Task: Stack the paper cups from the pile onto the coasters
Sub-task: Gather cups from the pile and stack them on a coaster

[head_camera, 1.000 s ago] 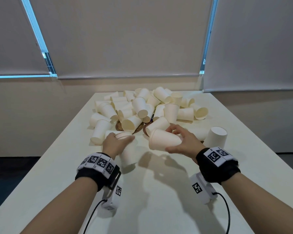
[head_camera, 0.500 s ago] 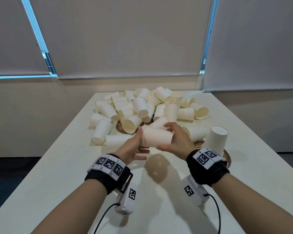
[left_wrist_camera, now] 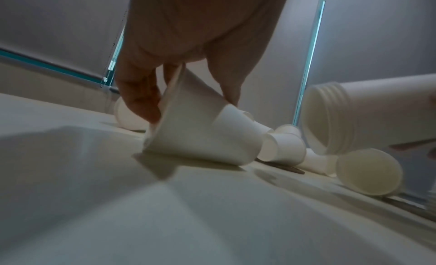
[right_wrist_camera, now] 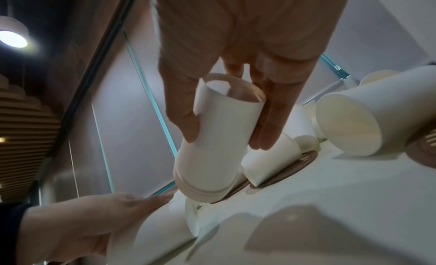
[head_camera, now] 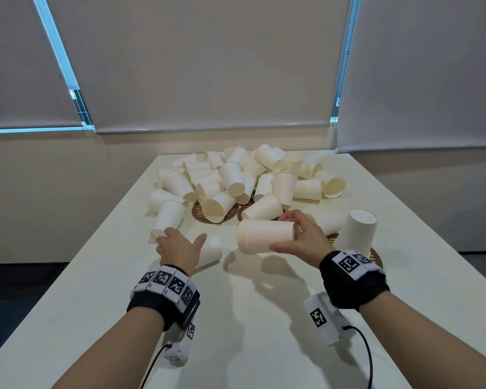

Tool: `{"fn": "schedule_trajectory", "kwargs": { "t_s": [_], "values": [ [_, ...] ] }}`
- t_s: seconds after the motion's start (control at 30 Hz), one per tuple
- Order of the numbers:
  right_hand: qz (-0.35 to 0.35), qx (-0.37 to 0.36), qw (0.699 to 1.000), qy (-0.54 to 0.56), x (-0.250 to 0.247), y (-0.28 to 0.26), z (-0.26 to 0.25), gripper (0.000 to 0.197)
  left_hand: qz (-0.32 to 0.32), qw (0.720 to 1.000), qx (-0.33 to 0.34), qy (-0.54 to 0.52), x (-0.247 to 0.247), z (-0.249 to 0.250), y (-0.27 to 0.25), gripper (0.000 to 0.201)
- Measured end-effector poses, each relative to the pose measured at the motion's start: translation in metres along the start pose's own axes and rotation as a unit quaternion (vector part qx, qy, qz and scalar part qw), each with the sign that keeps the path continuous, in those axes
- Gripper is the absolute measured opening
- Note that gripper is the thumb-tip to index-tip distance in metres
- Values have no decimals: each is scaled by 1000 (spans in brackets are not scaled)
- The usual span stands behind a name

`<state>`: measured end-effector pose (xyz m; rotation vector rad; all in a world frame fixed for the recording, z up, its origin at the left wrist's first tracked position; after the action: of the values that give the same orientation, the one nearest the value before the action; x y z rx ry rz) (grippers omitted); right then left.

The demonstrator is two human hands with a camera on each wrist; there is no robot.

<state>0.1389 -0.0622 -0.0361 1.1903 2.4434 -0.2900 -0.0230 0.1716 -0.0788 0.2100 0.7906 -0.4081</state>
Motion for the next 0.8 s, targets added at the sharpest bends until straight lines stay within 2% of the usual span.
{"fn": "schedule_trajectory", "kwargs": {
  "t_s": [0.07, 0.1, 0.2, 0.27, 0.37, 0.5, 0.57, 0.67, 0.73, 0.8],
  "values": [
    [-6, 0, 1000, -6, 1, 1, 1, 52, -37, 999, -23, -5, 7, -3, -1, 76],
    [-8, -2, 1000, -6, 0, 1, 0, 52, -46, 998, -19, -26, 9, -1, 0, 71],
    [-6, -8, 1000, -8, -3, 4, 0, 52, -50, 987, 14, -151, 12, 19, 1, 38],
    [-9, -9, 1000, -1, -4, 6, 1, 52, -46, 970, 13, -237, 15, 32, 1, 32],
    [6, -10, 999, 34, -11, 8, -1, 55, -85, 929, -4, -360, 28, 57, -7, 33],
    [85, -43, 992, 82, -40, 4, -17, 85, -189, 845, -3, -500, 51, 111, -33, 16],
    [127, -62, 980, 138, -56, -4, -26, 84, -238, 827, 20, -509, 63, 139, -49, 24],
    [190, -57, 958, 208, -80, -13, -27, 92, -299, 823, 62, -479, 80, 174, -76, 35],
    [227, -54, 955, 183, -96, -16, -29, 97, -337, 818, 89, -457, 90, 193, -95, 36],
    [250, -62, 956, 143, -110, -18, -32, 95, -366, 825, 124, -412, 99, 212, -111, 32]
  ]
}}
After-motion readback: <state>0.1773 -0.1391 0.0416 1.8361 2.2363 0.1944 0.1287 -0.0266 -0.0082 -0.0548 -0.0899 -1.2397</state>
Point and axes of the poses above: each hand's wrist, its own y-axis towards the middle knuckle, its own x-axis out of the palm, z = x × y, the point moved 10 cm from there along y, towards the middle knuckle, and after that the axes turned 5 degrees about x, right-handed, at the moved point
